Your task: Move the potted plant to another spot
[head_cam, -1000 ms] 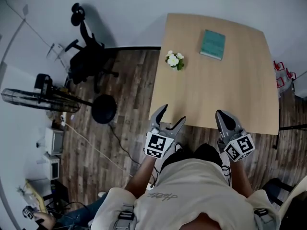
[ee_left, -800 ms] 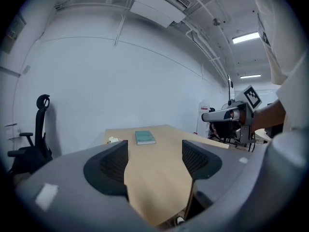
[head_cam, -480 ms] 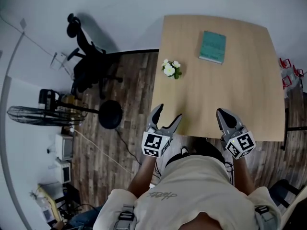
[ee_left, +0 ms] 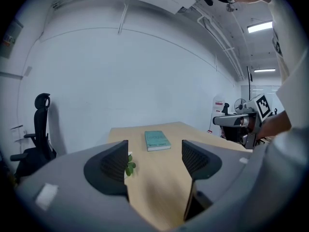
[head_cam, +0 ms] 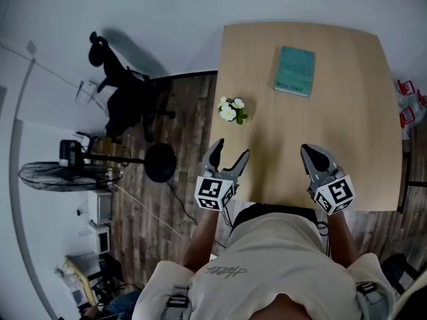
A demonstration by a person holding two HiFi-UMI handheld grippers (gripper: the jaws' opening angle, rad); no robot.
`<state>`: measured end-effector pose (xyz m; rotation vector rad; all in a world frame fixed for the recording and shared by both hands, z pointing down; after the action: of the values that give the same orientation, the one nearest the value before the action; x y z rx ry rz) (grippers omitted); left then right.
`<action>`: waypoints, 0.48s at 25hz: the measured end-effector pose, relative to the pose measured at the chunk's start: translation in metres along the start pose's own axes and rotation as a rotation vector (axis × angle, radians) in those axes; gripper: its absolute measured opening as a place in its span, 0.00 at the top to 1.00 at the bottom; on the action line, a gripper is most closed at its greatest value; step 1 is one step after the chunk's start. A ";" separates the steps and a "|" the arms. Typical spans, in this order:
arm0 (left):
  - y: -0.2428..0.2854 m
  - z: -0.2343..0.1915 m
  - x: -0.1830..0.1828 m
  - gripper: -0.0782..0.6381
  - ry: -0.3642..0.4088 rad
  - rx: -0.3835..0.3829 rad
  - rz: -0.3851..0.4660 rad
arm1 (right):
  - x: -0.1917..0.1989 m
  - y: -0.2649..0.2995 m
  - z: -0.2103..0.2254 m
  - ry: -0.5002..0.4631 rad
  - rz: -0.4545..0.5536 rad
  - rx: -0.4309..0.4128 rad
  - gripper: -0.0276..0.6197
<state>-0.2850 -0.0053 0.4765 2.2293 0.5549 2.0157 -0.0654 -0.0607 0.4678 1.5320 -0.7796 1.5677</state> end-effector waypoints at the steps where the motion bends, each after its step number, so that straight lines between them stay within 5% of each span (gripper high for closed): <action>1: 0.004 -0.001 0.000 0.40 -0.003 -0.002 -0.005 | 0.001 0.003 0.001 0.001 -0.003 -0.010 0.95; 12: 0.028 -0.044 0.021 0.40 0.004 -0.005 -0.078 | 0.001 0.036 0.000 -0.001 -0.055 -0.021 0.95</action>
<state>-0.3211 -0.0330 0.5102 2.1651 0.6264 1.9825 -0.0968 -0.0784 0.4721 1.5268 -0.7460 1.5143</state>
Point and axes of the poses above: the fingertips, and each gripper's own axes: y forward along the fingers, z to its right, x out of its underside, the point moved 3 cm from there along -y, backward along the fingers, and after that the axes turned 6 degrees about -y, right-handed, at the moved point
